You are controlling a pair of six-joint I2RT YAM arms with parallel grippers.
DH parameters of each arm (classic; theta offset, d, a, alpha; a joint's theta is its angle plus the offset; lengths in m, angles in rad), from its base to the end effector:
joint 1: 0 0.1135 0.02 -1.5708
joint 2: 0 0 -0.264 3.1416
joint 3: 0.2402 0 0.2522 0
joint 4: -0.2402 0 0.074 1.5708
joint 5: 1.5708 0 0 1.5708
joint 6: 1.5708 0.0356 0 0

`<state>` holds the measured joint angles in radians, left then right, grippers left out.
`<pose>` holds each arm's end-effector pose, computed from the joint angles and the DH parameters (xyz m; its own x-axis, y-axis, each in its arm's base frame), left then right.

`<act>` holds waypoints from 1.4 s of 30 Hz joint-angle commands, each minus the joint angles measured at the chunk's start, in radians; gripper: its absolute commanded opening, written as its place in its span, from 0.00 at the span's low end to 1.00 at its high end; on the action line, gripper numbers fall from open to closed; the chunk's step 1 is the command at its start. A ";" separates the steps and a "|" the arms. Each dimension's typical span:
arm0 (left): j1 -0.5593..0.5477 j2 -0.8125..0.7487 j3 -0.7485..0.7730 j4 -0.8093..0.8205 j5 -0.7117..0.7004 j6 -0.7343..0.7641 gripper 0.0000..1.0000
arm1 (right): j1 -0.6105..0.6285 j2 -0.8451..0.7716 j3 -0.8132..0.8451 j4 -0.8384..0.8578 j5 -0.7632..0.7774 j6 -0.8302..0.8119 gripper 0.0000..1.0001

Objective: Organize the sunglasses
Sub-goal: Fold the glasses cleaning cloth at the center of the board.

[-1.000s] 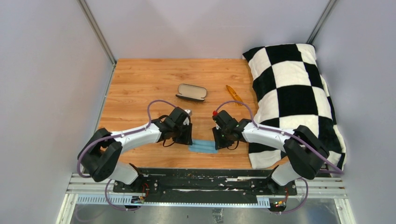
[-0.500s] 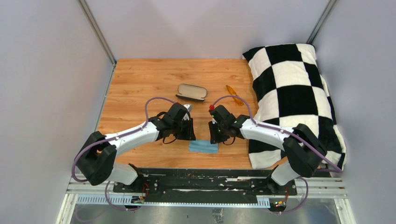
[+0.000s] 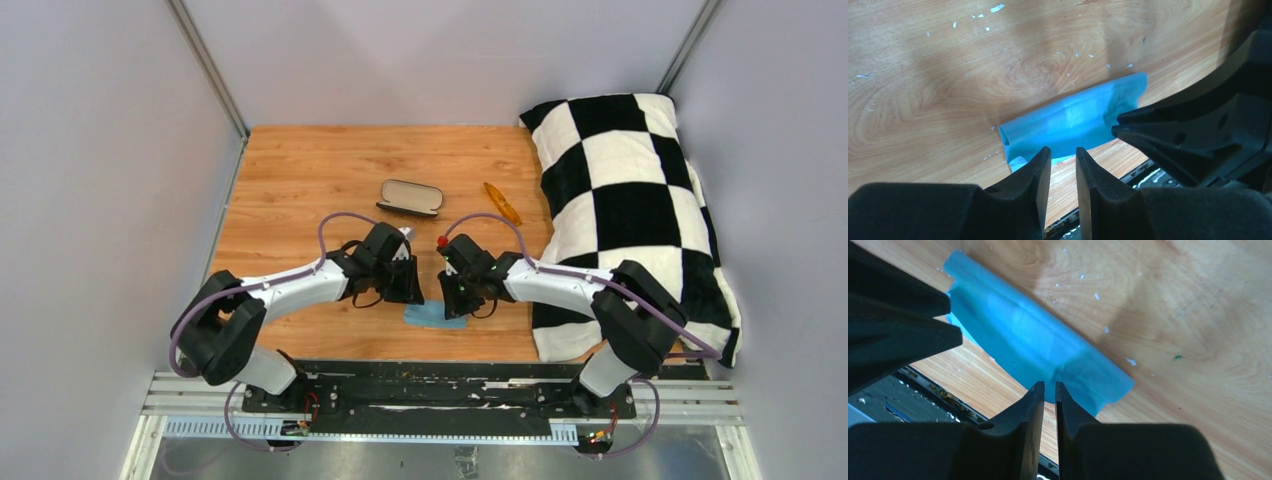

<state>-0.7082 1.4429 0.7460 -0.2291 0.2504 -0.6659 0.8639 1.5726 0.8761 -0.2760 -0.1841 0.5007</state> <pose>0.2053 -0.1875 0.1774 -0.9365 0.0141 -0.3503 0.2095 0.8236 -0.5270 0.1953 0.2386 0.1763 -0.8618 -0.2823 -0.4215 -0.4569 0.7930 0.4031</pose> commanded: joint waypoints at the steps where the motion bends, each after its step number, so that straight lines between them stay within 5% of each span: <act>1: 0.006 0.029 0.005 0.018 0.025 0.000 0.30 | 0.044 -0.025 -0.031 -0.018 -0.015 0.000 0.19; 27: 0.006 0.058 -0.029 -0.069 -0.065 0.108 0.25 | 0.055 -0.070 -0.068 -0.110 0.181 -0.033 0.14; 34: 0.006 -0.105 0.021 -0.145 -0.100 0.116 0.29 | 0.053 -0.113 0.013 -0.146 0.238 -0.052 0.15; 42: 0.006 -0.051 -0.019 -0.016 -0.086 0.058 0.30 | 0.046 -0.008 0.047 -0.082 0.237 -0.033 0.14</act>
<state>-0.7063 1.3361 0.7452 -0.3084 0.1753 -0.5854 0.9089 1.5074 0.9108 -0.3687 0.0227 0.4671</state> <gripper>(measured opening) 0.299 0.144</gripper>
